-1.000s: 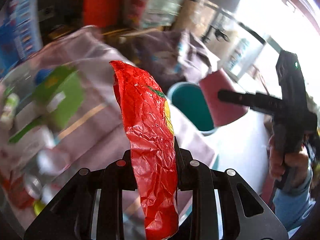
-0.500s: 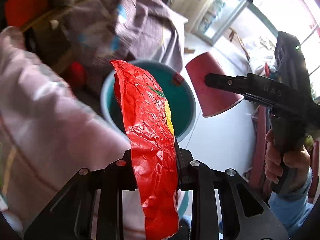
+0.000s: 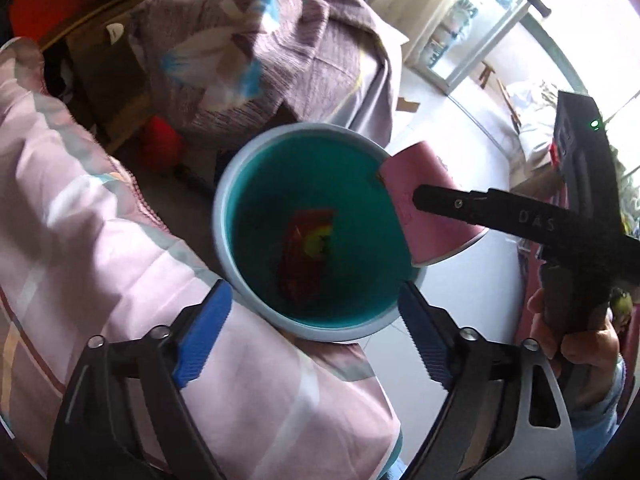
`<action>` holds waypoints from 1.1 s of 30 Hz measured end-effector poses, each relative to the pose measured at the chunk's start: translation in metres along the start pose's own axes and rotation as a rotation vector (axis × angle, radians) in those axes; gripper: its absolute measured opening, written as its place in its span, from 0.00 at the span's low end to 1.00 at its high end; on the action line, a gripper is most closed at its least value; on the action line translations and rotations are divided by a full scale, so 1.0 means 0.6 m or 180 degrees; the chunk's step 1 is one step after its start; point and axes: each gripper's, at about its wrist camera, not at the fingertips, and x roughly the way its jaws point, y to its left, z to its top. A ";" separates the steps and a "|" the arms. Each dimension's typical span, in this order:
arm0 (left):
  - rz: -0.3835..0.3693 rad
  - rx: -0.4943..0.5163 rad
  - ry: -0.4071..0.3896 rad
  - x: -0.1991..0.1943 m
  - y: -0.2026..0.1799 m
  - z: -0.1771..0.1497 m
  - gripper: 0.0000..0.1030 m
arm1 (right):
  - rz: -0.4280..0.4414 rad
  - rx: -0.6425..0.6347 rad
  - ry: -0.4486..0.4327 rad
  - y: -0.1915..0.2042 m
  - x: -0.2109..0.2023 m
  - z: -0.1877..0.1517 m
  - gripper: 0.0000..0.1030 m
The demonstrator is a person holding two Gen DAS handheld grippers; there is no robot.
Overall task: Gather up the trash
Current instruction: 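Carry the bag and cup to the teal bucket and open both tools to drop them, then move both open tools back over the table items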
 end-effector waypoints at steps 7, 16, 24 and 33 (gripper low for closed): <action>0.0005 -0.0134 -0.0038 -0.015 0.016 -0.007 0.93 | -0.0073 0.0028 0.0092 0.011 0.019 -0.002 0.75; 0.0004 -0.0232 -0.0105 -0.039 0.035 -0.030 0.93 | -0.0202 0.0050 0.0150 0.023 0.013 -0.019 0.82; 0.0025 -0.0256 -0.0220 -0.078 0.044 -0.062 0.93 | -0.0243 -0.0046 0.0112 0.059 -0.012 -0.044 0.83; 0.0078 -0.0348 -0.0391 -0.147 0.074 -0.123 0.94 | -0.0212 -0.0256 0.0029 0.121 -0.052 -0.093 0.83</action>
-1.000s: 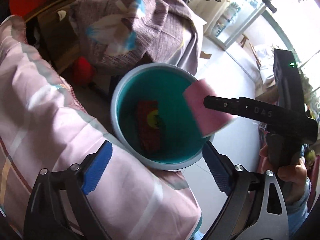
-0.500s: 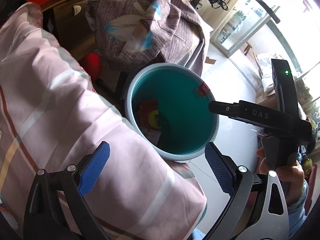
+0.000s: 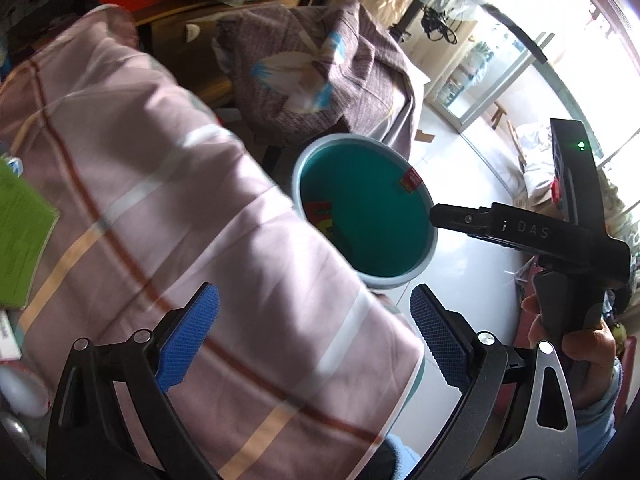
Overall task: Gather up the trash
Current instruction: 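Move both open tools back over the table items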
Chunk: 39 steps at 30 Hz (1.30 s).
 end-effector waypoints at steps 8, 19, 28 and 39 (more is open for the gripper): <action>0.0102 -0.0126 -0.0183 -0.077 0.060 -0.059 0.95 | 0.0016 -0.0312 -0.0021 0.083 -0.025 -0.047 0.83; 0.0513 -0.0321 -0.0354 -0.191 0.196 -0.166 0.95 | 0.0115 -0.0926 0.0182 0.247 -0.010 -0.134 0.83; 0.0987 -0.0415 -0.0432 -0.292 0.351 -0.267 0.95 | 0.0190 -0.1541 0.0468 0.404 0.025 -0.229 0.83; 0.1072 -0.0616 -0.0465 -0.331 0.467 -0.352 0.95 | 0.0323 -0.2314 0.0840 0.566 0.084 -0.362 0.83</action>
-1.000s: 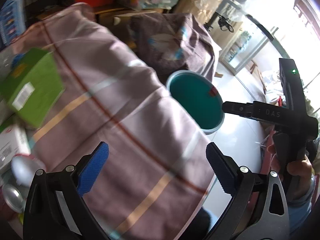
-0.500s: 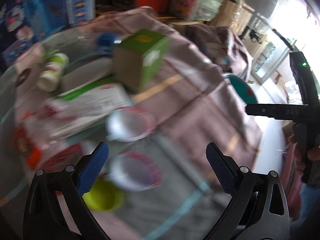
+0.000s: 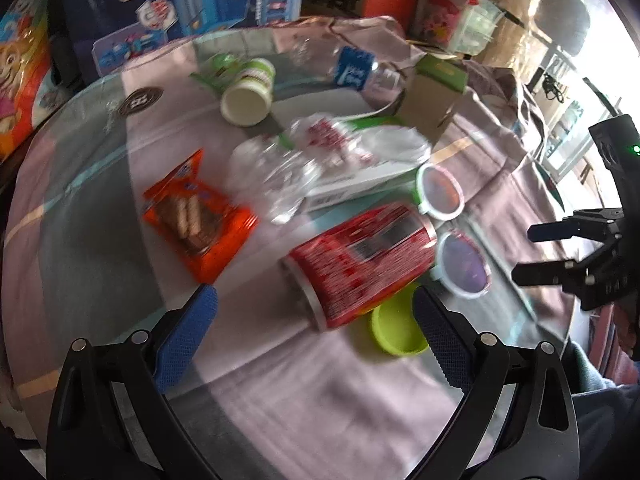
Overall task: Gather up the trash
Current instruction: 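Move both open tools back over the table items, then grasp the clear red-rimmed lid with the right tool while the left tool grasps the red can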
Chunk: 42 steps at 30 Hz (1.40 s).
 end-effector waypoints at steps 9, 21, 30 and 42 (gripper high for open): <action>-0.0174 -0.0103 -0.0002 0.020 0.024 -0.023 0.89 | -0.0114 -0.0147 0.0050 0.052 0.056 0.020 0.82; -0.0536 0.0276 0.0104 0.042 -0.047 -0.024 0.57 | -0.0083 -0.0078 -0.0014 0.029 0.060 0.033 0.38; -0.0783 0.0449 0.0228 0.056 -0.109 -0.020 0.57 | -0.0066 0.0352 -0.0009 -0.058 0.045 0.020 0.38; -0.0488 0.0139 0.0088 0.026 -0.043 0.016 0.79 | -0.0025 0.0393 -0.0054 -0.067 0.042 0.035 0.40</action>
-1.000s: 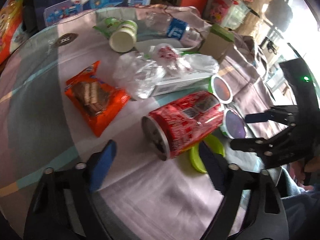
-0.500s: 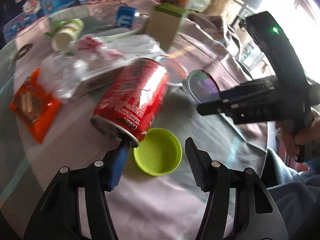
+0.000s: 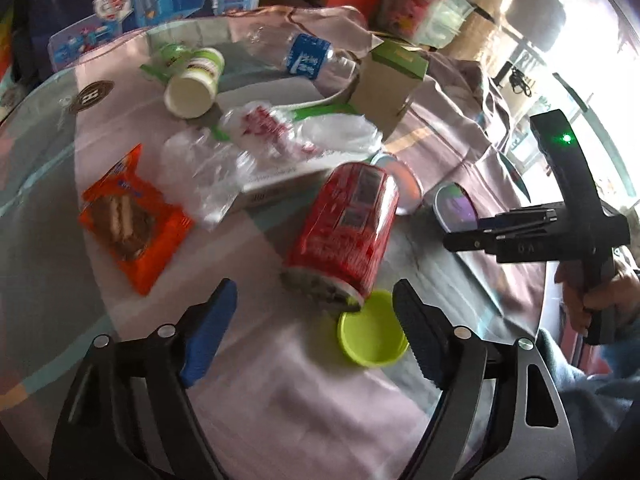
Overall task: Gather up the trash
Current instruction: 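Grasp the clear red-rimmed lid with the right tool while the left tool grasps the red can, then carry the can and lid over the teal bucket and release both inside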
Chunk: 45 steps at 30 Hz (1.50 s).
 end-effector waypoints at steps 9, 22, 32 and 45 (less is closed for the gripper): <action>0.0188 0.0386 -0.0046 0.025 -0.068 0.048 0.81 | -0.0146 0.0033 -0.0142 -0.018 -0.007 0.024 0.38; 0.0300 0.0449 0.0361 0.107 -0.061 0.053 0.72 | 0.0042 0.0190 -0.0118 -0.061 -0.010 0.022 0.38; 0.0279 0.0339 0.0112 0.056 -0.111 0.054 0.65 | 0.0233 0.0226 -0.0325 -0.110 -0.061 0.006 0.38; -0.0025 0.0547 -0.0010 0.089 -0.279 0.143 0.65 | 0.0165 0.0762 -0.0800 -0.299 -0.175 -0.049 0.38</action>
